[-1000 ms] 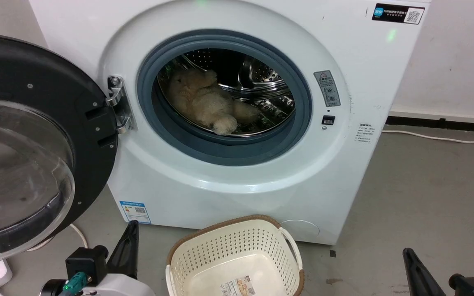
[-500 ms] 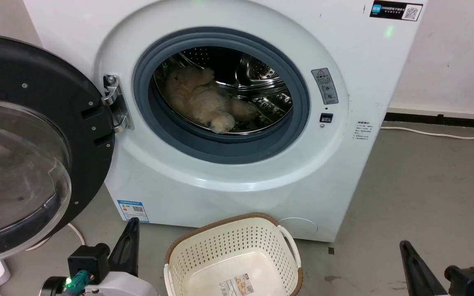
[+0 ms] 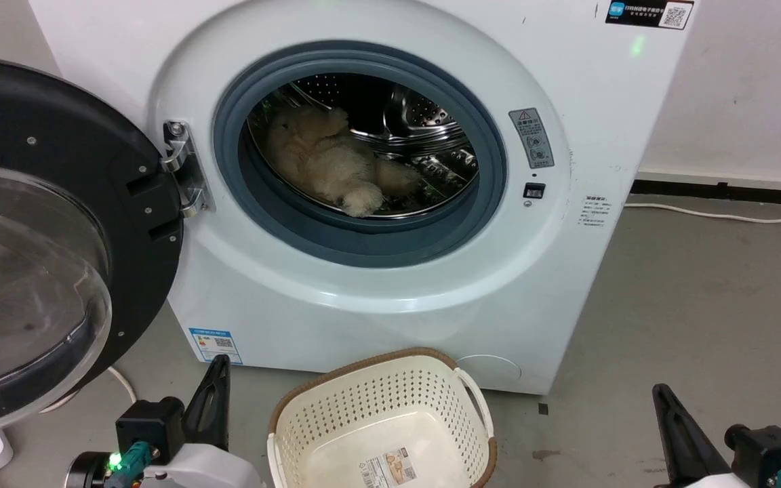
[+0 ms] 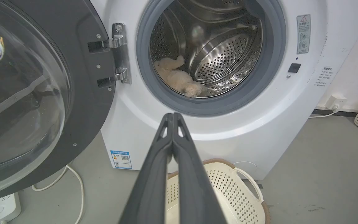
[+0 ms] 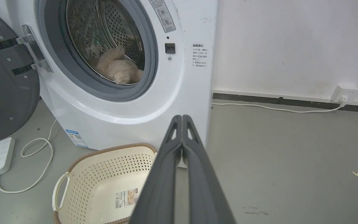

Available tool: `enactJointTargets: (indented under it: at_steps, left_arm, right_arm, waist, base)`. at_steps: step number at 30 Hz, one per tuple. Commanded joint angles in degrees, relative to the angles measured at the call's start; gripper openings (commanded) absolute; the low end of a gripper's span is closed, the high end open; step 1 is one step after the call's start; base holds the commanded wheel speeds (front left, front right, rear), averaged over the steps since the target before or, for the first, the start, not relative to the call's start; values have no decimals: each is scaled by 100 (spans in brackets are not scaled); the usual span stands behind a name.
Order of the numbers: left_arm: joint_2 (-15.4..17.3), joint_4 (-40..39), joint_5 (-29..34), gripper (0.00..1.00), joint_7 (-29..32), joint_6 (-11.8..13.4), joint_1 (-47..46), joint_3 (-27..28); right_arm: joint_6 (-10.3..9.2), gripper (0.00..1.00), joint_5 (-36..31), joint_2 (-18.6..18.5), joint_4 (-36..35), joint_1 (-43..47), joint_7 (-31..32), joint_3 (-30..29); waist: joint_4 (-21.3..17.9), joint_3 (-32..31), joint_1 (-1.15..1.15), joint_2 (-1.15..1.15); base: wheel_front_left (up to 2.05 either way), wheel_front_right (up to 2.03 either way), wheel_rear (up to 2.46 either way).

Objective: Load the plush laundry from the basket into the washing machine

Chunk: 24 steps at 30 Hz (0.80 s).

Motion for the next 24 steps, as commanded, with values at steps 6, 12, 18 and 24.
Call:
enactJointTargets:
  at_steps: [6, 12, 18, 24]
  left_arm:
    - [-106, -4, 210, 0, 48, -67, -93, 133]
    - [-189, -5, 349, 0, 80, -115, -105, 219]
    - [-301, -5, 534, 0, 122, -178, -121, 332]
    - [-384, -5, 672, 0, 153, -226, -133, 417]
  right_arm:
    - [2, 0, -100, -5, 36, -169, 46, 38]
    - [3, 0, -151, -6, 52, -240, 69, 61]
    - [3, 0, -220, -7, 74, -335, 98, 91]
    - [3, 0, -271, -7, 90, -405, 120, 113]
  waist:
    - [-19, 22, 0, 0]
    - [-38, 44, 0, 0]
    - [-63, 73, 0, 0]
    - [-82, 94, 0, 0]
  base:
    - [0, 0, 0]
    - [0, 0, 0]
    - [0, 0, 0]
    - [0, 0, 0]
